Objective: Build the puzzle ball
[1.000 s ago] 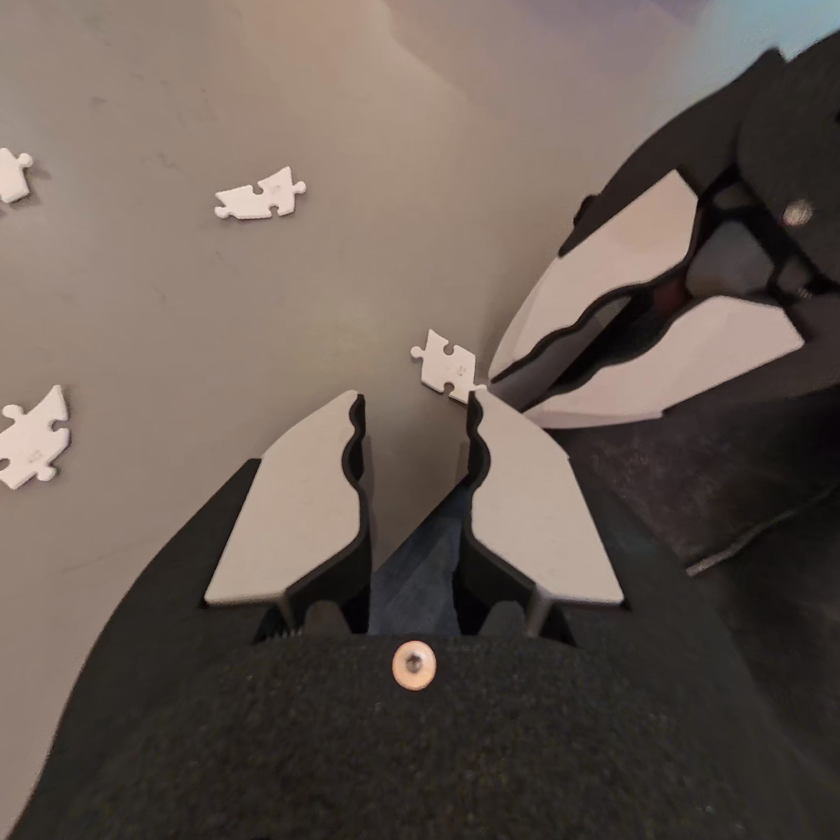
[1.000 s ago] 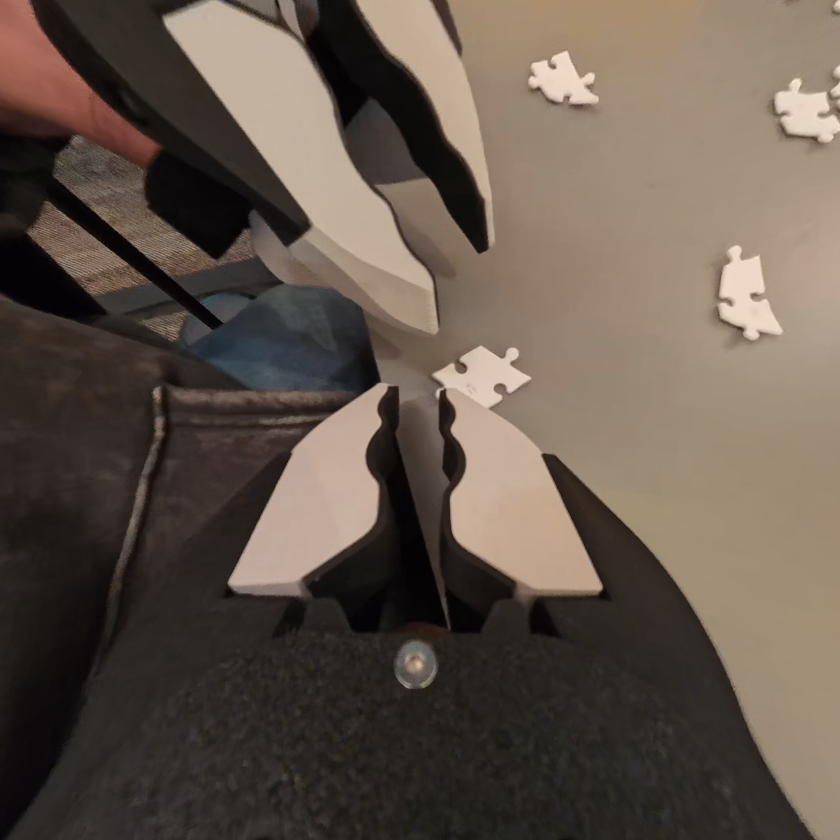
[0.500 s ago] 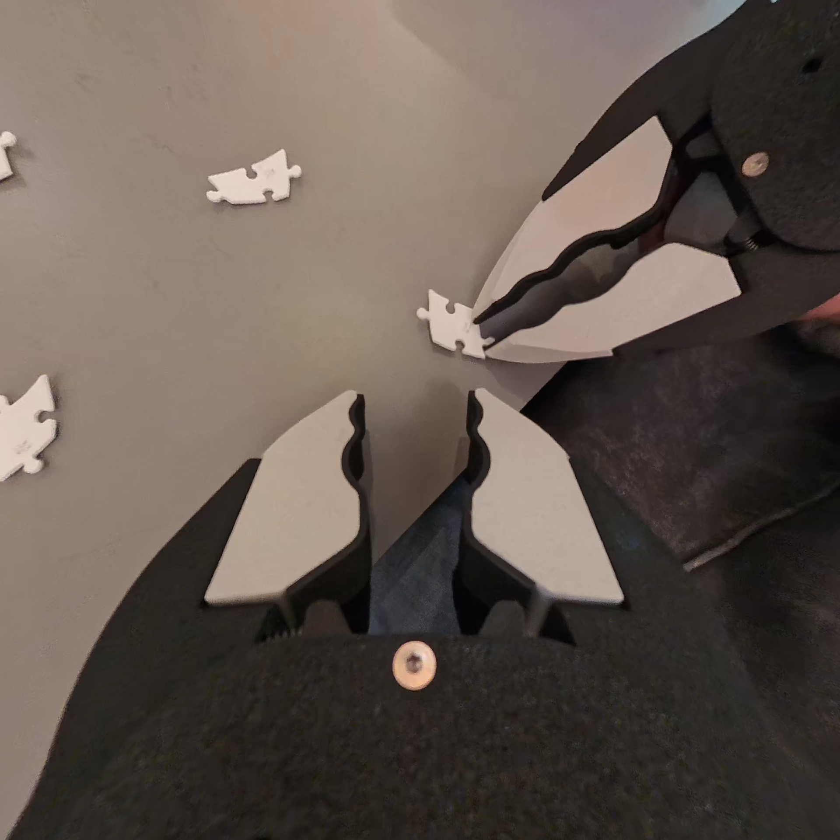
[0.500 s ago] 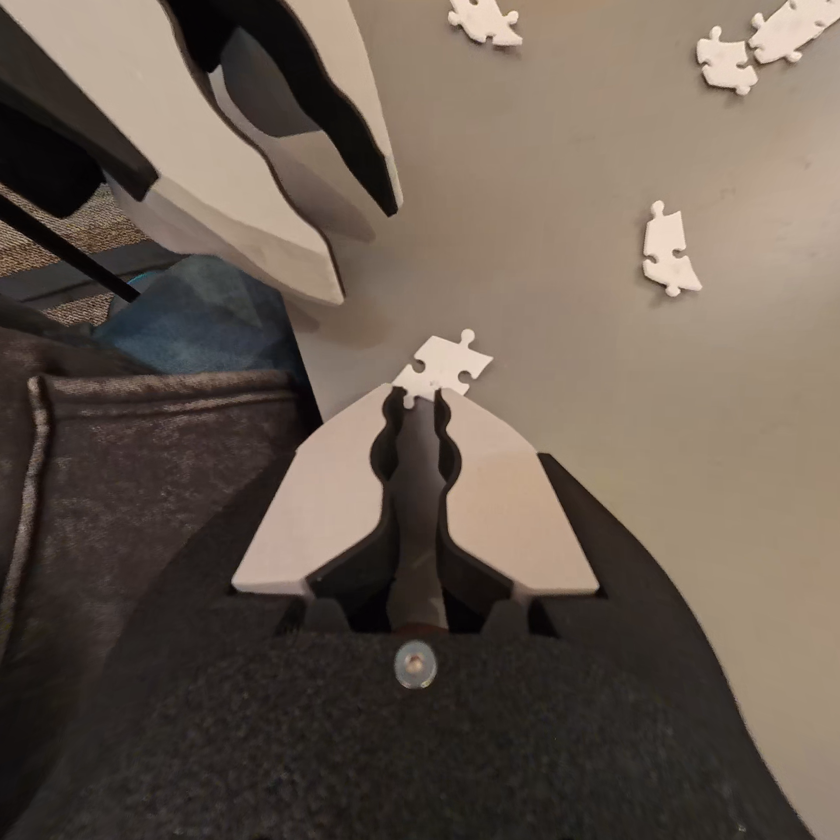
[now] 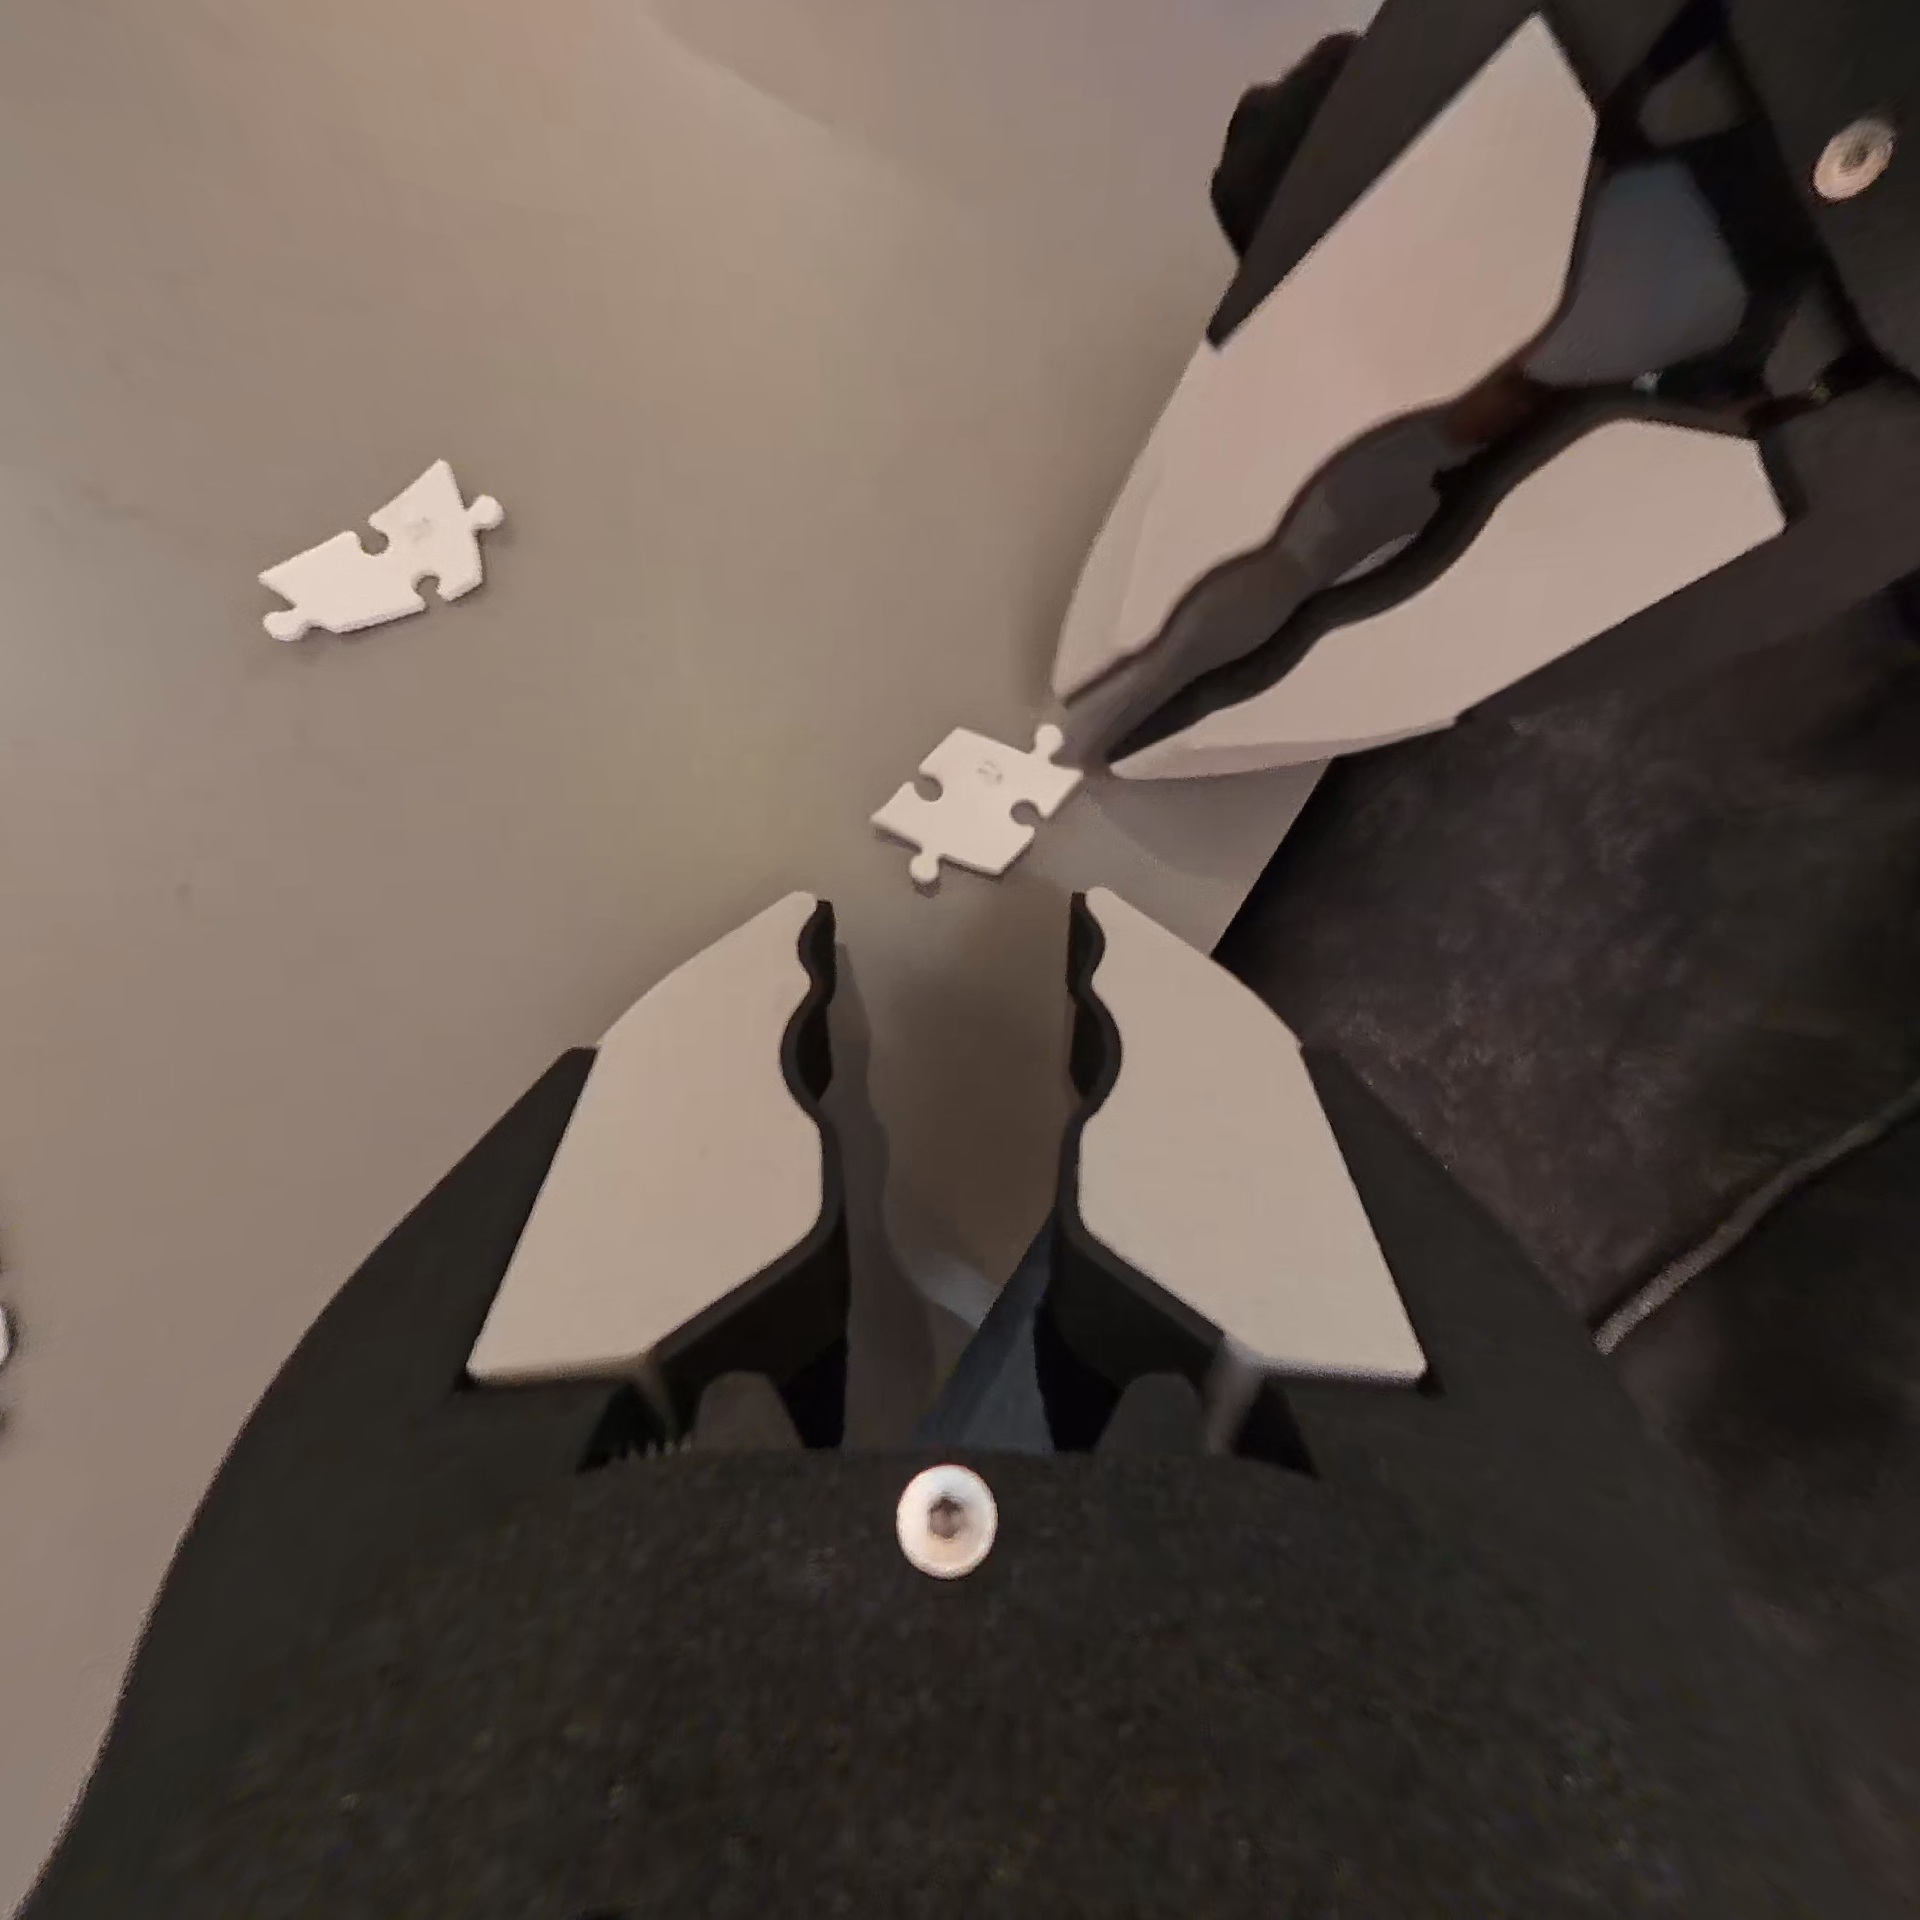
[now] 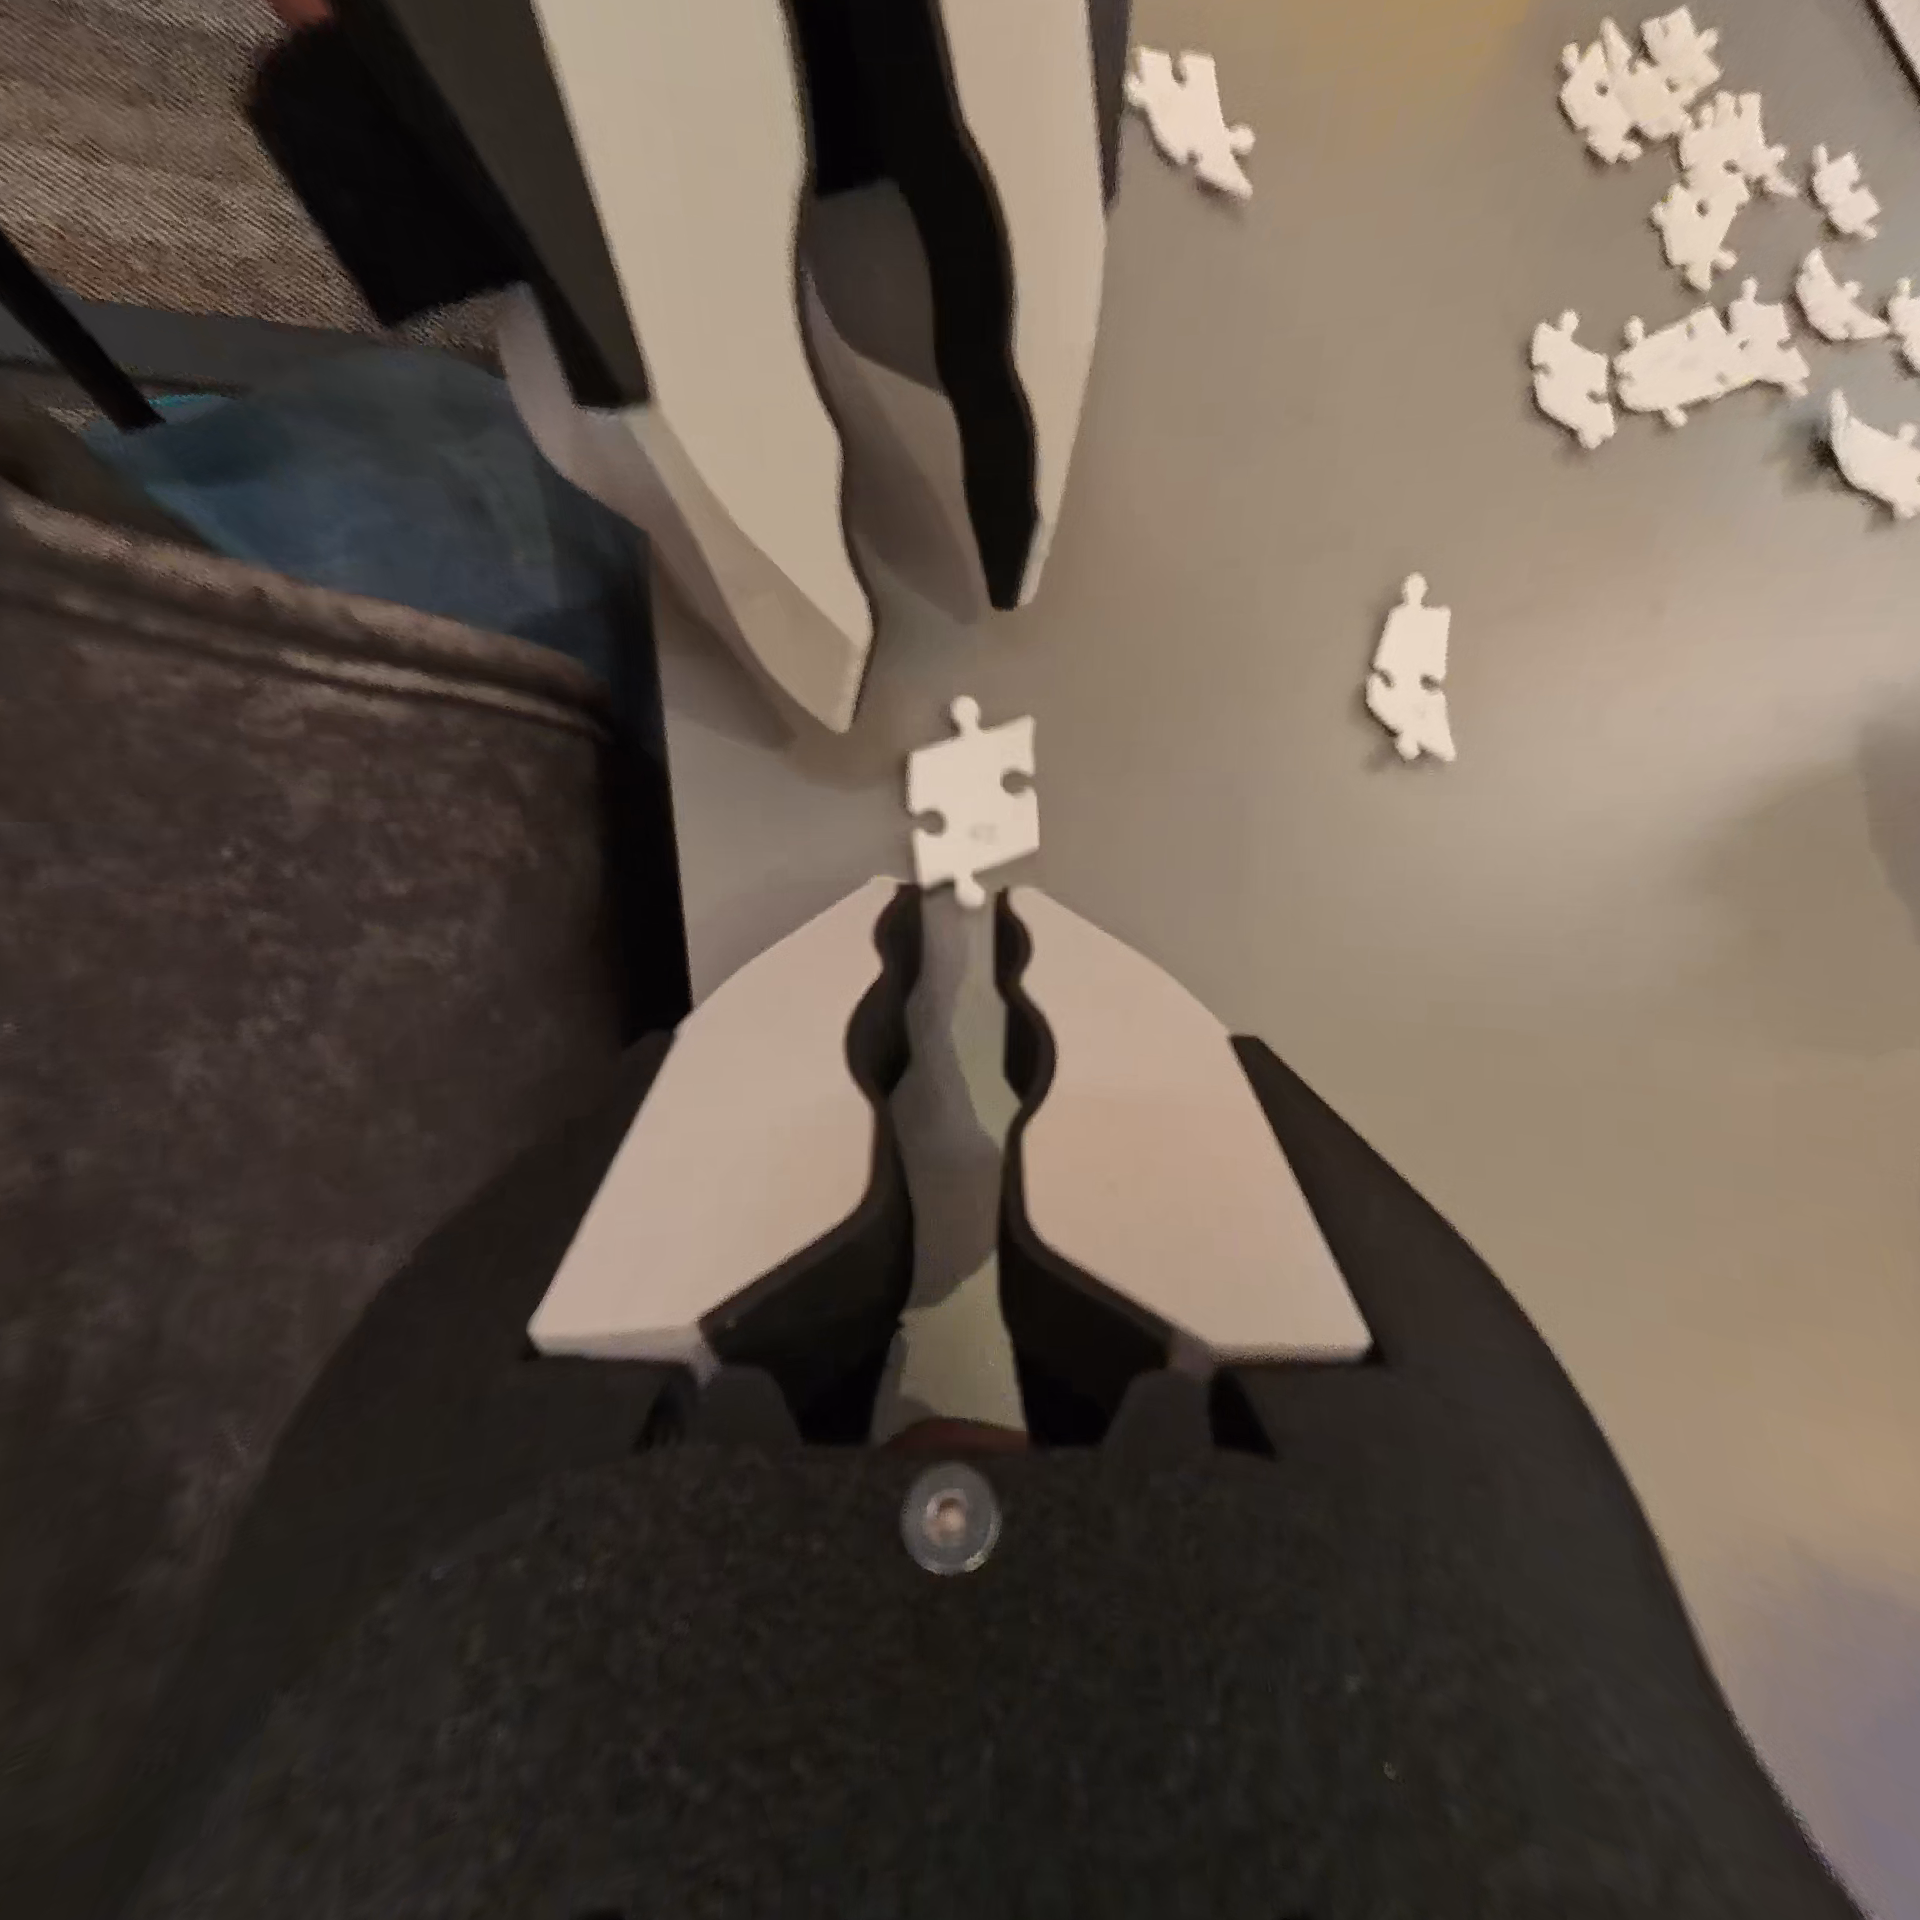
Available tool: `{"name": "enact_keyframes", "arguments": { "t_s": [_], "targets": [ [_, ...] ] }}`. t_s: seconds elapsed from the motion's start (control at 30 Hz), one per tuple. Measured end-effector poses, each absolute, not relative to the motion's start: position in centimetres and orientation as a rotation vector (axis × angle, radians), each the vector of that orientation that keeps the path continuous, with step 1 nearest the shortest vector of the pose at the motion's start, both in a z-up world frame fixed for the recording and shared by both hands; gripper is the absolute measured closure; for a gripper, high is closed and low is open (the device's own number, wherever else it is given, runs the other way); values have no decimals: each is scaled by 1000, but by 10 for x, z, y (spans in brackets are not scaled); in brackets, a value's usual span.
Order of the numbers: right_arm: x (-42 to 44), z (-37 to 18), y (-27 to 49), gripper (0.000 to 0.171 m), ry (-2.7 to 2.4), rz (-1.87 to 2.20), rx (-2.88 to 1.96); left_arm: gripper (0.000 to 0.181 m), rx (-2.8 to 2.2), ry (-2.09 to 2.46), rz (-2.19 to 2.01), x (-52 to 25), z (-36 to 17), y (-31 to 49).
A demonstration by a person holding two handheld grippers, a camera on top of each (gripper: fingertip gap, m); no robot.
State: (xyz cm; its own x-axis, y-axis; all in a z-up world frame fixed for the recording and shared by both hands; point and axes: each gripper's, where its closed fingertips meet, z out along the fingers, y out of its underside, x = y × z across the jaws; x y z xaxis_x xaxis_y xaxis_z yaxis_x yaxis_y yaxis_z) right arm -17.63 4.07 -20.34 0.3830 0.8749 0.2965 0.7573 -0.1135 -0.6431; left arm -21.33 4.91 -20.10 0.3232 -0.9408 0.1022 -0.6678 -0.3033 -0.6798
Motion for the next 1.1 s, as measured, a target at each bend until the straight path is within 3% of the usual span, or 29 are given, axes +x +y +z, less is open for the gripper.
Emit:
{"name": "enact_keyframes", "arguments": {
  "t_s": [0.03,0.23,0.37,1.1],
  "targets": [
    [-172,-205,41,152,-1406,185,-1910,139,-2065,1417,-678,-214,-201,47],
    [-171,-207,46,153,-1553,209,-1844,140,-2077,1422,-666,-213,-205,47],
    [-166,-206,51,156,-1651,338,-1818,160,-2081,1446,-647,-210,-210,49],
    [-178,-204,64,163,-1864,589,-1643,164,-1843,1744,-584,-207,-212,57]
  ]
}}
